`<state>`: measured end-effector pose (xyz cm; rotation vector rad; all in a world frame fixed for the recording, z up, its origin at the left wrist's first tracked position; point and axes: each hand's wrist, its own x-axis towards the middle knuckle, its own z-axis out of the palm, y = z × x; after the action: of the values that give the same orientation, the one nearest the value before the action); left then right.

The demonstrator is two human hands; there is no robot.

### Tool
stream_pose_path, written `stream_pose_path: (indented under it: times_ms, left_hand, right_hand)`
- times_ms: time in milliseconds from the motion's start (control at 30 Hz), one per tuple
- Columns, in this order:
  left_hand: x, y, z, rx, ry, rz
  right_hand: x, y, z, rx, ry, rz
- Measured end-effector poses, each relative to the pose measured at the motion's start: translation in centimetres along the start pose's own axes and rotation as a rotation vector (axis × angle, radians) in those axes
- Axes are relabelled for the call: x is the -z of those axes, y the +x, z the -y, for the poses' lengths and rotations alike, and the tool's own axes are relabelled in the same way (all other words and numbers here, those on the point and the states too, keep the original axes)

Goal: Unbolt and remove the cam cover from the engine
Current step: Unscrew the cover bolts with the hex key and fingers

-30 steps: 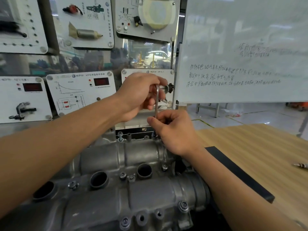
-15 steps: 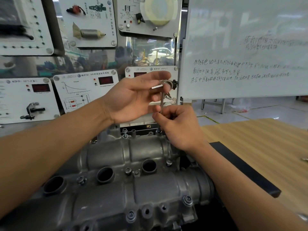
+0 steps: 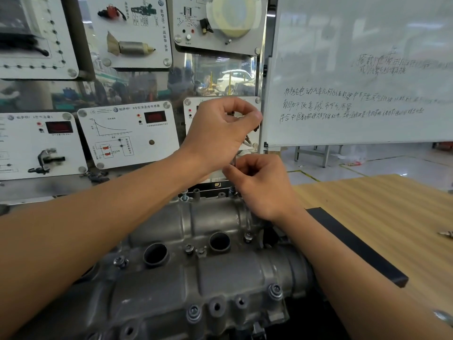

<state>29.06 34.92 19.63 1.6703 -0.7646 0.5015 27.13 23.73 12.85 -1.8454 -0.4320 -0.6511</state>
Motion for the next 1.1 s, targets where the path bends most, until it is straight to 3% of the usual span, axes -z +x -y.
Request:
stream_pose_path:
  times_ms: [133,267,367,500,767,900,1000,1100]
  left_hand:
    - [0.0,0.3,-0.2,0.015,0.014,-0.016]
    - [0.1,1.0,-0.8,0.236,-0.109,-0.001]
    - [0.6,1.4,-1.0,0.381,-0.249,0.093]
    - [1.2,1.4,-0.4,0.436,-0.419,0.189]
    - [2.8,0.9,0.9,0.417,-0.661,0.430]
    - [3.8,1.0,1.3,0.355,-0.641,0.566]
    - [3.8,1.0,1.2,0.295,-0.557,0.547]
    - [2.7,0.8,0.6,0.181,-0.352,0.395]
  right_hand:
    - [0.0,-0.1,0.0,0.009,0.011,-0.007]
    - [0.0,-0.2,0.2,0.023,0.078,-0.024]
    - [-0.1,-0.3,0.2,0.028,0.109,-0.030]
    - [0.0,-0.4,0.2,0.037,0.119,-0.031]
    - [0.0,-0.4,0.1,0.034,0.120,-0.056]
    - [0.0,-0.2,0.0,0.015,0.107,-0.072]
    - [0.0,-0.2,-0.1,0.017,0.116,-0.084]
    - [-0.1,-0.2,-0.1,0.009,0.136,-0.068]
